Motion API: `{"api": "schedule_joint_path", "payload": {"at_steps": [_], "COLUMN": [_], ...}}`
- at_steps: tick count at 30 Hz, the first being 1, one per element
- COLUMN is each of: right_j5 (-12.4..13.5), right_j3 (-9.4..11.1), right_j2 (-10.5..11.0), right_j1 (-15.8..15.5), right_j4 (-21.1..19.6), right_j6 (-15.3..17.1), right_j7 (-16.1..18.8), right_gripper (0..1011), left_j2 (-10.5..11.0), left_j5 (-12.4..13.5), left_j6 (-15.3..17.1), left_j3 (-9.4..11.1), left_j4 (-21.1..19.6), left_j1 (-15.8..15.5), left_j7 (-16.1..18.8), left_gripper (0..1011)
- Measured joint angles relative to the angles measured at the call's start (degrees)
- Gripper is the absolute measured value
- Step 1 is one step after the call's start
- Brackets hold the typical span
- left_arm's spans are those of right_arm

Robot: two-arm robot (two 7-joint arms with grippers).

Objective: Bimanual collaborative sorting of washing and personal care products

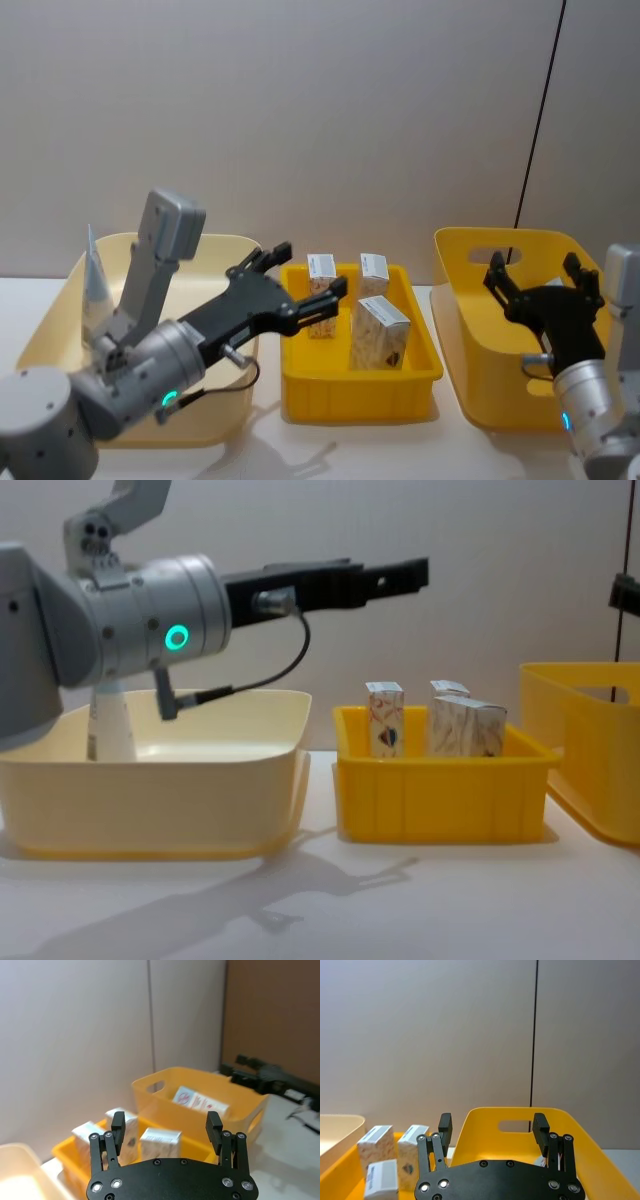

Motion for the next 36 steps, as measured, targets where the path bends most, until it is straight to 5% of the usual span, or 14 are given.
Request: {"api": "schedule_joint_path", "payload": {"at_steps": [24, 36], "right_j5": [8.30, 9.66], "right_j3": [-6.65, -7.72], "right_j2": [10.16, 11.73], "right_j1": [-12.55, -14.54], "right_j4": [-9.85, -11.39], "right_j6": [0.76, 0.90], "right_j7": [6.67, 7.69], "right_gripper": [1001, 1001], "left_j2": [4.88, 6.87], "left_j5": [11.60, 16.33], "left_j6": [-3.04, -4.28], "left_j3": [0.03, 0.05], "left_j4": [-7.76, -10.89], "left_j1": [11.79, 16.61], "left_j7": [17.90, 25.21], "left_gripper": [1003, 1003]}}
